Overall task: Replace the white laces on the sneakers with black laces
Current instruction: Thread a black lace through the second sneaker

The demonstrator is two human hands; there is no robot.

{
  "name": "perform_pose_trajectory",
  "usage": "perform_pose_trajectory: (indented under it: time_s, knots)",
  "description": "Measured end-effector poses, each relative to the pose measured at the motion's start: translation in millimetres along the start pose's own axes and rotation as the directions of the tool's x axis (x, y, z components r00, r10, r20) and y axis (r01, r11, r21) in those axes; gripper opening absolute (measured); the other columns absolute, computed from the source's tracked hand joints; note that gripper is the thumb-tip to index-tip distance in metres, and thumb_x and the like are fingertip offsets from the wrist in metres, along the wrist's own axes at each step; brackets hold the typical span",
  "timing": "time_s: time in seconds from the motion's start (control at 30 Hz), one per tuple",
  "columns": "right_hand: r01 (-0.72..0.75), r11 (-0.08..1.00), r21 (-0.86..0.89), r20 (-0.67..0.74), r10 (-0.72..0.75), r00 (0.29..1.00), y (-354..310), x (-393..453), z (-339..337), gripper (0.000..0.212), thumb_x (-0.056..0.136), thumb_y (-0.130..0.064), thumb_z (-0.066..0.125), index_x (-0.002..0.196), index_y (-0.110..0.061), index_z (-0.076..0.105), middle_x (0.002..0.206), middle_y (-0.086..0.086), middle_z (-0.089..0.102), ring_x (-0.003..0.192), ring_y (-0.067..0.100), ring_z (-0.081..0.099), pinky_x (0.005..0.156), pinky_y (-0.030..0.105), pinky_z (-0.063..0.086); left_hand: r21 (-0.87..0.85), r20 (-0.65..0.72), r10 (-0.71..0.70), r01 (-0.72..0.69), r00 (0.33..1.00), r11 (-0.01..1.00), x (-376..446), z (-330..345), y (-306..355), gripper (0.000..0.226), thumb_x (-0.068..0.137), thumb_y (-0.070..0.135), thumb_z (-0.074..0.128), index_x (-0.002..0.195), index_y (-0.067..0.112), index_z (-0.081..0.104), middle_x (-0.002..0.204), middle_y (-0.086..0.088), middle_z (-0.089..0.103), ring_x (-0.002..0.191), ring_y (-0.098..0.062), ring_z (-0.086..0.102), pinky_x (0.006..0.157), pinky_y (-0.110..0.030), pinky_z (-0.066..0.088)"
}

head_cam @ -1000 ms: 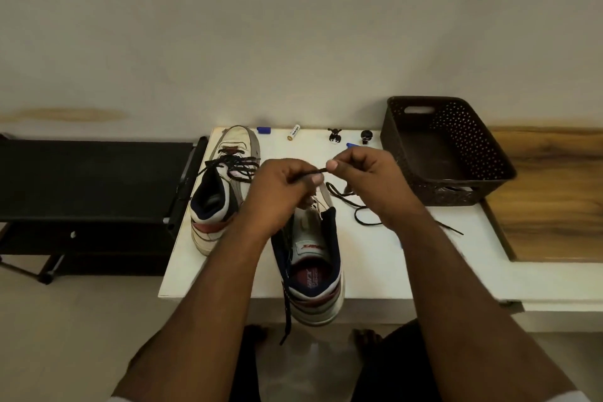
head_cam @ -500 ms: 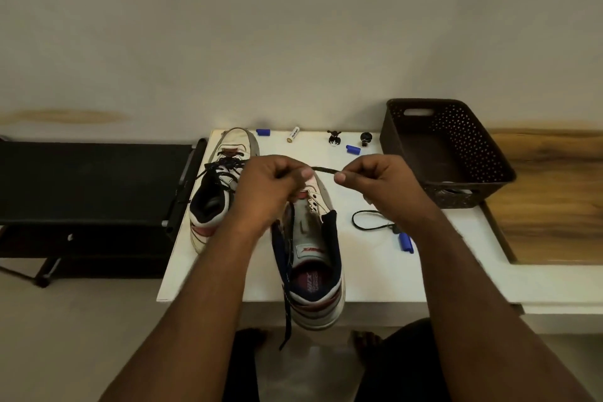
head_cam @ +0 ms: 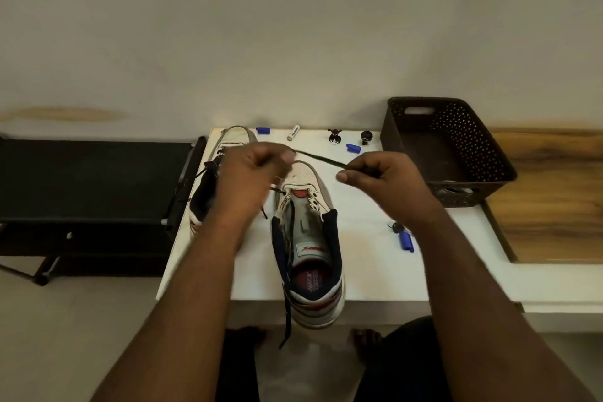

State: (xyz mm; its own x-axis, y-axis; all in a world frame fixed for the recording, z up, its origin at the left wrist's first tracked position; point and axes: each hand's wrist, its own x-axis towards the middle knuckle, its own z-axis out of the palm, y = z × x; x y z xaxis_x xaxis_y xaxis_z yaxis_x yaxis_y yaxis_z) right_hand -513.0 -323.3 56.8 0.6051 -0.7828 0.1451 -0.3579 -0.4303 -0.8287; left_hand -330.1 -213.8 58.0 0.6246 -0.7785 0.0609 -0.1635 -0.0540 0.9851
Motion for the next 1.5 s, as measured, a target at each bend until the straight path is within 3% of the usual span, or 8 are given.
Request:
perform_pose_trajectory:
  time_s: [0.13,0.4,0.57,0.87,1.03,1.13,1.23,1.5]
  knots:
    - [-0.026,0.989,0.143,-0.252,0.062,0.966,10.1,-5.3,-22.2,0.01,0.082,-0.014,0.073,0.089,-0.007,0.073,0.07,0.003,0.064,0.053,-0.002,0.054,0.048,0.013,0.045,-0.34,-0.62,-0.233,0.011,0.749,0.94,20.3,-42.6,-9.5,0.012,0.091,0.01,0.062,0.088,0.018,0.07,0.075,0.004,0.066,0.057,-0.007,0.054,0.05,-0.021,0.044]
    - [0.014,0.999,0.049,-0.104,-0.009,0.995,-5.5,2.5,12.8,0.022,0.082,-0.028,0.074,0.073,-0.008,0.072,0.057,0.008,0.058,0.052,0.012,0.044,0.049,0.028,0.037,0.547,0.102,0.154,-0.184,0.983,0.817,-9.8,3.0,17.8,0.096,0.083,0.009,0.072,0.149,0.049,0.015,0.161,0.009,-0.012,0.124,0.004,0.022,0.078,0.002,0.036]
    - [-0.025,0.998,-0.065,0.013,0.026,1.0,-5.6,3.4,16.9,0.019,0.083,-0.03,0.073,0.08,-0.011,0.074,0.062,0.001,0.062,0.052,0.005,0.047,0.052,0.022,0.038,0.261,0.437,-0.068,-0.054,0.897,0.964,-14.6,18.4,8.6,0.061,0.073,0.009,0.08,0.127,0.034,0.062,0.126,0.007,0.064,0.112,-0.013,0.062,0.096,-0.035,0.052]
    - [0.003,1.0,0.026,0.056,-0.004,0.998,-8.1,2.2,10.3,0.014,0.085,-0.027,0.069,0.082,-0.013,0.073,0.062,-0.008,0.06,0.056,-0.001,0.052,0.052,0.009,0.039,0.034,-0.063,-0.148,0.15,0.987,0.988,-3.1,21.2,7.8,0.007,0.084,0.008,0.069,0.085,0.012,0.074,0.047,0.01,0.059,0.037,0.0,0.047,0.042,-0.016,0.037]
    - [-0.041,0.999,-0.016,0.13,0.043,0.991,-12.2,2.3,11.6,0.032,0.098,-0.037,0.046,0.085,-0.019,0.069,0.072,-0.013,0.058,0.07,0.001,0.055,0.064,0.018,0.041,0.021,-0.401,0.236,-0.248,0.885,0.968,9.7,20.4,23.2,0.02,0.088,0.002,0.058,0.103,0.01,0.069,0.095,-0.004,0.074,0.083,-0.018,0.071,0.076,-0.033,0.058]
    - [-0.088,0.988,-0.125,0.127,0.104,0.986,-10.9,7.3,16.4,0.039,0.101,-0.044,0.036,0.08,-0.02,0.059,0.071,-0.012,0.054,0.07,0.006,0.051,0.061,0.025,0.037,0.551,-0.162,0.623,-0.453,0.766,0.7,13.5,24.8,16.8,0.067,0.086,-0.003,0.059,0.146,0.019,0.039,0.158,-0.011,0.018,0.146,-0.034,0.019,0.116,-0.036,0.03]
    - [-0.219,0.949,-0.227,0.191,0.264,0.945,5.4,10.2,23.9,0.039,0.1,-0.041,0.043,0.081,-0.013,0.063,0.069,-0.007,0.054,0.063,0.011,0.05,0.052,0.023,0.037,0.717,0.19,0.019,-0.152,0.982,0.68,16.7,19.3,-7.2,0.094,0.088,0.002,0.061,0.151,0.043,0.005,0.154,-0.014,0.031,0.137,-0.031,0.038,0.109,-0.047,0.038]
    - [-0.614,0.674,0.41,0.137,0.621,0.772,29.9,15.2,32.8,0.007,0.081,-0.011,0.075,0.08,-0.007,0.069,0.074,0.008,0.068,0.055,0.01,0.058,0.052,0.024,0.051,0.7,0.105,0.153,-0.183,0.983,0.69,12.7,29.5,-11.1,0.016,0.085,0.008,0.063,0.097,0.014,0.072,0.099,-0.006,0.067,0.095,-0.023,0.061,0.082,-0.033,0.048]
